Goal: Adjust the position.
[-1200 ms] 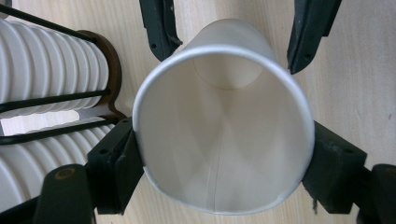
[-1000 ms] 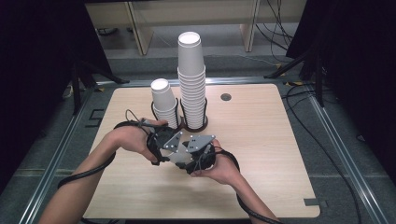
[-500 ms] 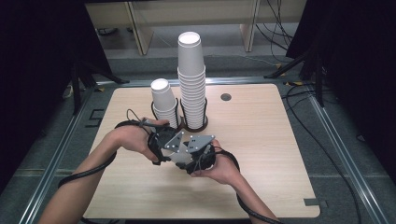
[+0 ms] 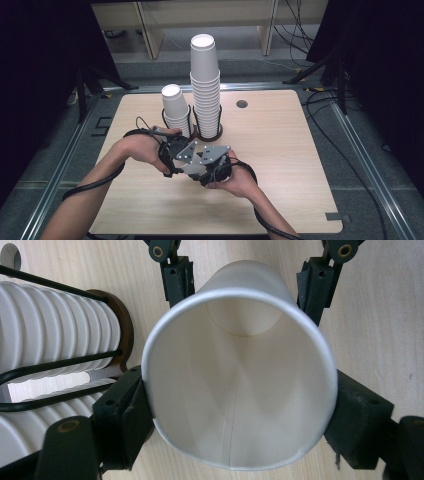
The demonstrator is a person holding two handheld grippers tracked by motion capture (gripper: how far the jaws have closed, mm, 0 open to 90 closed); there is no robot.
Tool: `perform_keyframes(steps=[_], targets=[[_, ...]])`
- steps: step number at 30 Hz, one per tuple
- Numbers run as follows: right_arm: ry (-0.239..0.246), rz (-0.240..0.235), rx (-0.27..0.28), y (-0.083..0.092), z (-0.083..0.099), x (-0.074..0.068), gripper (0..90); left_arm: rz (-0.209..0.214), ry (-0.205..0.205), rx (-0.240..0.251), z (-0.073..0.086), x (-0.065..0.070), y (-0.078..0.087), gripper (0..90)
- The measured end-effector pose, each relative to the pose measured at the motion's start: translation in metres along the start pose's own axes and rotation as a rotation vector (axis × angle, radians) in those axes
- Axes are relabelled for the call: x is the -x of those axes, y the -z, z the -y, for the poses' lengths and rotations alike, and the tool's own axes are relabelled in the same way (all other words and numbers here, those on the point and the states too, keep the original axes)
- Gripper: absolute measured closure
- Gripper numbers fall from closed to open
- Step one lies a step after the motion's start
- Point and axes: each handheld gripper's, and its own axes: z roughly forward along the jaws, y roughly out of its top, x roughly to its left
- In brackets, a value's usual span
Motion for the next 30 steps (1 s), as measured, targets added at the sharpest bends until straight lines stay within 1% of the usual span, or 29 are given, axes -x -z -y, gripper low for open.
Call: perform_keyframes(steps=[1,2,3,4,5,6,7,8,9,10,11,12,13,14,15,16,17,18,19,20,21,22,23,25,26,27,28,30], targets=[[0.018,0.012,0.003,0.001,0.000,0.001,28.5,0.000,0.002,0.001,0.000,0.000,0.000,22.0],[-0.024,0.006,-0.004,0.002,0.001,-0.003,28.8,0.006,0.005,0.001,0.000,0.000,0.000,21.5],[0.010,0.005,0.009,0.001,0.001,-0.002,28.9,0.008,0.005,0.002,0.000,0.000,0.000,21.0],[0.010,0.005,0.009,0.001,0.001,-0.002,28.9,0.011,0.006,0.005,0.001,0.000,0.000,21.0],[-0.021,0.008,0.004,0.002,0.002,-0.005,28.9,0.010,0.008,0.011,0.001,0.000,0.000,20.3],[-0.010,0.014,0.008,0.002,0.002,-0.005,28.9,0.007,0.011,0.023,0.002,0.000,0.000,19.5],[0.015,0.017,0.022,0.003,0.004,-0.003,28.9,0.005,0.017,0.041,0.002,0.000,0.000,17.7],[0.015,0.017,0.022,0.003,0.004,-0.003,28.9,0.003,0.026,0.058,0.003,0.000,0.000,17.7],[0.050,0.027,0.028,0.004,0.004,-0.001,28.8,0.002,0.030,0.075,0.004,0.000,0.000,16.8],[-0.002,0.027,0.016,0.006,0.005,-0.005,28.9,0.000,0.031,0.097,0.006,0.000,-0.001,15.2],[0.047,0.036,0.042,0.008,0.006,-0.002,28.8,-0.013,0.035,0.118,0.008,0.001,-0.001,13.0],[0.047,0.036,0.042,0.008,0.006,-0.002,28.8,-0.021,0.046,0.141,0.010,0.001,-0.001,13.0],[0.044,0.043,0.061,0.012,0.008,-0.002,28.7,-0.029,0.057,0.178,0.013,0.001,-0.001,7.9],[0.042,0.052,0.077,0.014,0.010,-0.001,28.6,-0.047,0.101,0.264,0.020,0.001,0.000,5.9],[0.037,0.059,0.092,0.016,0.012,-0.001,28.5,-0.054,0.131,0.314,0.024,0.000,0.001,5.0],[0.037,0.059,0.092,0.016,0.012,-0.001,28.5,-0.054,0.131,0.314,0.024,0.000,0.001,4.6],[0.031,0.066,0.107,0.018,0.014,0.000,28.4,-0.062,0.175,0.388,0.031,0.001,0.001,4.6],[0.020,0.073,0.121,0.022,0.016,0.001,28.4,-0.065,0.206,0.433,0.035,0.002,0.000,4.3],[0.015,0.077,0.131,0.023,0.018,0.001,28.3,-0.079,0.258,0.504,0.041,0.003,-0.001,3.5],[0.007,0.080,0.147,0.025,0.021,0.002,28.1,-0.074,0.305,0.560,0.045,0.004,-0.003,3.5],[-0.003,0.080,0.162,0.027,0.022,0.002,28.0,-0.069,0.338,0.596,0.050,0.005,-0.005,3.5],[-0.015,0.078,0.179,0.029,0.025,0.002,27.9,-0.053,0.393,0.657,0.056,0.007,-0.010,3.2],[-0.015,0.078,0.179,0.029,0.025,0.002,27.9,-0.053,0.393,0.657,0.056,0.007,-0.010,3.3],[-0.028,0.074,0.199,0.030,0.026,0.002,27.8,-0.032,0.431,0.713,0.062,0.010,-0.017,3.2],[-0.023,0.074,0.204,0.030,0.027,0.002,27.7,-0.020,0.456,0.742,0.063,0.012,-0.020,3.2],[-0.037,0.067,0.217,0.030,0.026,0.001,27.6,0.000,0.482,0.779,0.066,0.013,-0.024,3.1],[-0.038,0.066,0.221,0.030,0.026,0.001,27.6,0.000,0.482,0.779,0.066,0.013,-0.024,2.9],[-0.029,0.064,0.224,0.029,0.026,0.001,27.5,0.008,0.509,0.815,0.067,0.013,-0.028,2.9]])
